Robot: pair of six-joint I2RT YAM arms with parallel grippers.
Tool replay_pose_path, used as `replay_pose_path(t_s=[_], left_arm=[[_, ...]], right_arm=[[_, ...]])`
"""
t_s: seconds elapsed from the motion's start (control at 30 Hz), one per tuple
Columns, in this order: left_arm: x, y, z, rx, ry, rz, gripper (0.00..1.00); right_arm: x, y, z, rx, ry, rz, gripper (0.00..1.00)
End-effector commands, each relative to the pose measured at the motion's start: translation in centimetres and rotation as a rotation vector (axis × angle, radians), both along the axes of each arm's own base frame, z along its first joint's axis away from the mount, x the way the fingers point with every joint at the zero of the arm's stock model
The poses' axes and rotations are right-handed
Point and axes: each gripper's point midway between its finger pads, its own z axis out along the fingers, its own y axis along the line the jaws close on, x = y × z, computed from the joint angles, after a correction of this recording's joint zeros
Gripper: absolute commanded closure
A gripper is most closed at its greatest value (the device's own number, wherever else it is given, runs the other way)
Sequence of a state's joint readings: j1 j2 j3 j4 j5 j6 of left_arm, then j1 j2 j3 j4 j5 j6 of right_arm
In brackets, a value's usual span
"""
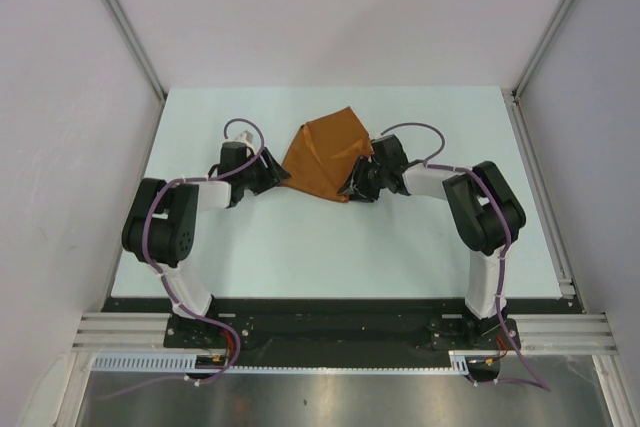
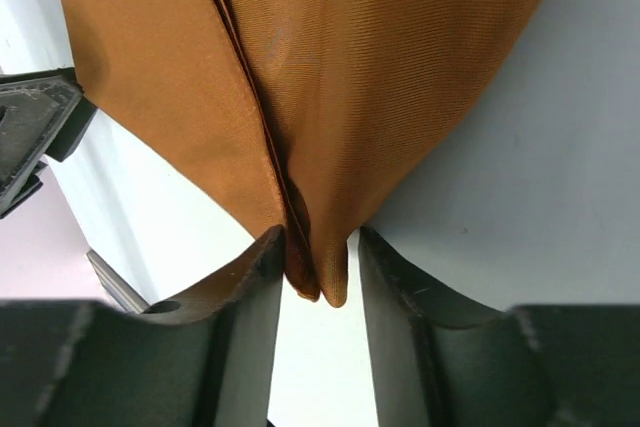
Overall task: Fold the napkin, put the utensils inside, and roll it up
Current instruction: Fold the napkin
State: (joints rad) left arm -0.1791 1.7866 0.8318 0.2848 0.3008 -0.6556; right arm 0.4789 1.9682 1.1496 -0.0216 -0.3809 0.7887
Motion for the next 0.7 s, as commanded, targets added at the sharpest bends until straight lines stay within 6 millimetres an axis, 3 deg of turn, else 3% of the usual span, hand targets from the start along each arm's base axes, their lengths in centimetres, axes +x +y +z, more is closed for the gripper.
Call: replay_pose_path(t_s=[0.0, 0.23, 0.4, 0.5, 0.67], left_arm=[[-0.4, -0.4, -0.1, -0.016, 0.012, -0.019, 0.37], [-0.6, -0.4, 0.8, -0.02, -0.005, -0.018, 0.37], [-1.0, -0.3, 1.8, -0.022, -0.018, -0.015, 0.37], [-1.6, -0.1, 2.3, -0.021, -0.025, -0.012, 0.37], [-2.6, 0.2, 3.4, -0.018, -0.053, -0.009, 0.37]], right_arm=[[0.7, 0.1, 0.2, -0.022, -0.019, -0.005, 0.62], [0.6, 0.3, 0.5, -0.009, -0.018, 0.001, 0.84], [0.3, 0.4, 0.9, 0.007, -0.006, 0.012, 0.91], [-0.2, 0.3, 1.0, 0.019, 0.012, 0.021, 1.0], [-1.9, 0.2, 1.7, 0.069, 0.052, 0.07, 1.0]])
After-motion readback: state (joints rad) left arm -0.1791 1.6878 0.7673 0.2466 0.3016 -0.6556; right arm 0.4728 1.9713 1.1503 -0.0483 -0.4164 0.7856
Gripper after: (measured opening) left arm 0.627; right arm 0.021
